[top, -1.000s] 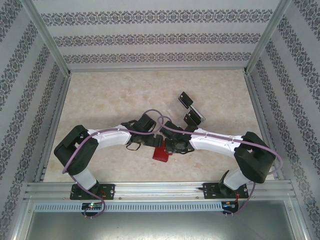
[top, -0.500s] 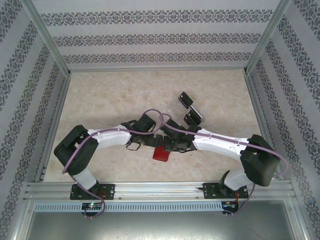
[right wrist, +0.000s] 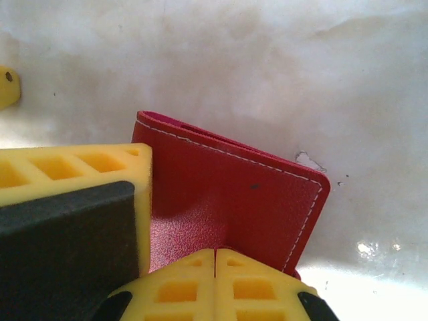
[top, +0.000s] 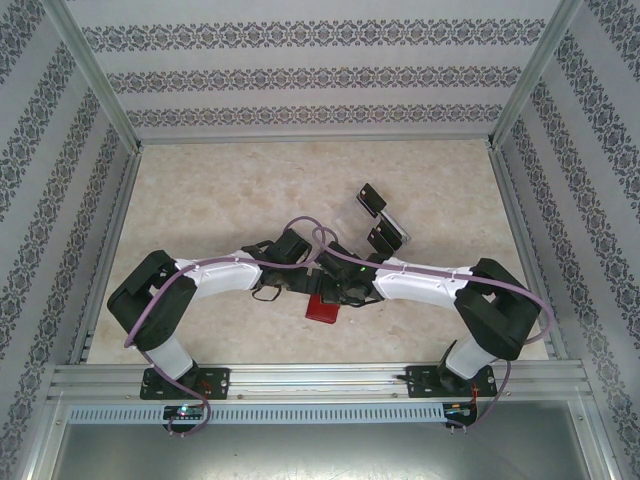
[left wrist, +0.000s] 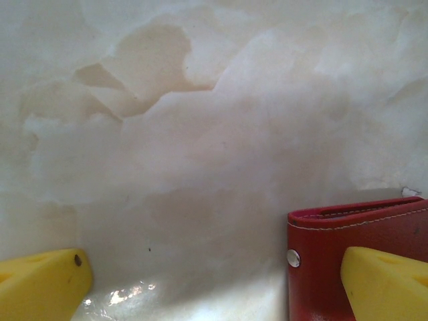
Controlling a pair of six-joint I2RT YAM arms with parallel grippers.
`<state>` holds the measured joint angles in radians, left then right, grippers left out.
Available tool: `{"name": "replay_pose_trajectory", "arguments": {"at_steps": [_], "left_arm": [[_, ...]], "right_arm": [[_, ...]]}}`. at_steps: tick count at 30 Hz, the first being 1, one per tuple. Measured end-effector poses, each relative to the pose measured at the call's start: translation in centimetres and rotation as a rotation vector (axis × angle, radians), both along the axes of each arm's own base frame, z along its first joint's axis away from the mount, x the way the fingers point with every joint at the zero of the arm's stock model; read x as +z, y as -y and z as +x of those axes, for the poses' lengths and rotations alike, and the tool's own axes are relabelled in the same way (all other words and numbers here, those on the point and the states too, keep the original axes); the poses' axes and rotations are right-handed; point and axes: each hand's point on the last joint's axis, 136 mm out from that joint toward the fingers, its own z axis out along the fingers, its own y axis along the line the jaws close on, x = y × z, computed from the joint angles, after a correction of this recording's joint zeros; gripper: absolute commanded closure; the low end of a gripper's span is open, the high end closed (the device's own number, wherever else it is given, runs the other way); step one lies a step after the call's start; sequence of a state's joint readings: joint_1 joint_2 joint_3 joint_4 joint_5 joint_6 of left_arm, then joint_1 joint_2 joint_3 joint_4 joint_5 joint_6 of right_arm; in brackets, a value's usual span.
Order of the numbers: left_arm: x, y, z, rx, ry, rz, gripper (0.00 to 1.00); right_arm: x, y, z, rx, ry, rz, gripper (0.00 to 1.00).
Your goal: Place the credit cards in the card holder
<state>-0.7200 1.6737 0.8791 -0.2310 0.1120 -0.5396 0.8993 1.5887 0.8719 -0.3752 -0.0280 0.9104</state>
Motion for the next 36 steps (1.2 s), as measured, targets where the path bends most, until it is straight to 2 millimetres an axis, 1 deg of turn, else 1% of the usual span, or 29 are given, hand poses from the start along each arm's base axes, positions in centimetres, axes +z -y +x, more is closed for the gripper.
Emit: {"name": "replay_pose_trajectory", "arguments": {"at_steps": [4,7,13,17,25,28,33,36], "left_arm": [[0.0,0.0,0.0,-0.001,0.0,0.0,0.0],[0.0,0.0,0.0,-0.001,0.0,0.0,0.0],[0.0,0.0,0.0,-0.001,0.001,-0.001,0.0],[0.0,0.0,0.0,-0.001,0.001,-0.001,0.0],[0.0,0.0,0.0,-0.001,0.001,-0.001,0.0],[0.0,0.0,0.0,-0.001,0.001,-0.001,0.0],[0.0,0.0,0.0,-0.001,0.001,-0.001,0.0],[0.0,0.0,0.0,0.0,0.0,-0.001,0.0]], "right_arm": [[0.0,0.1,-0.1,-0.006,0.0,0.002,0.84],[0.1,0.4,-0.3,-0.008,-0.002,-0.004,0.79],[1.5,0.3,-0.2,-0.008,0.021,0.026,0.75],[2.1,0.4,-0.3,-0.008,0.028,0.033,0.75],[2.1,1.0,-0.5,-0.004,0.013,-0.002,0.71],[1.9,1.1,-0.6,-0.003,0.007,-0.013,0.66],[2.0,1.0,-0.4,0.012,0.006,-0.029,0.66],[1.9,0.9,-0.2,0.017,0.006,-0.038,0.68]]}}
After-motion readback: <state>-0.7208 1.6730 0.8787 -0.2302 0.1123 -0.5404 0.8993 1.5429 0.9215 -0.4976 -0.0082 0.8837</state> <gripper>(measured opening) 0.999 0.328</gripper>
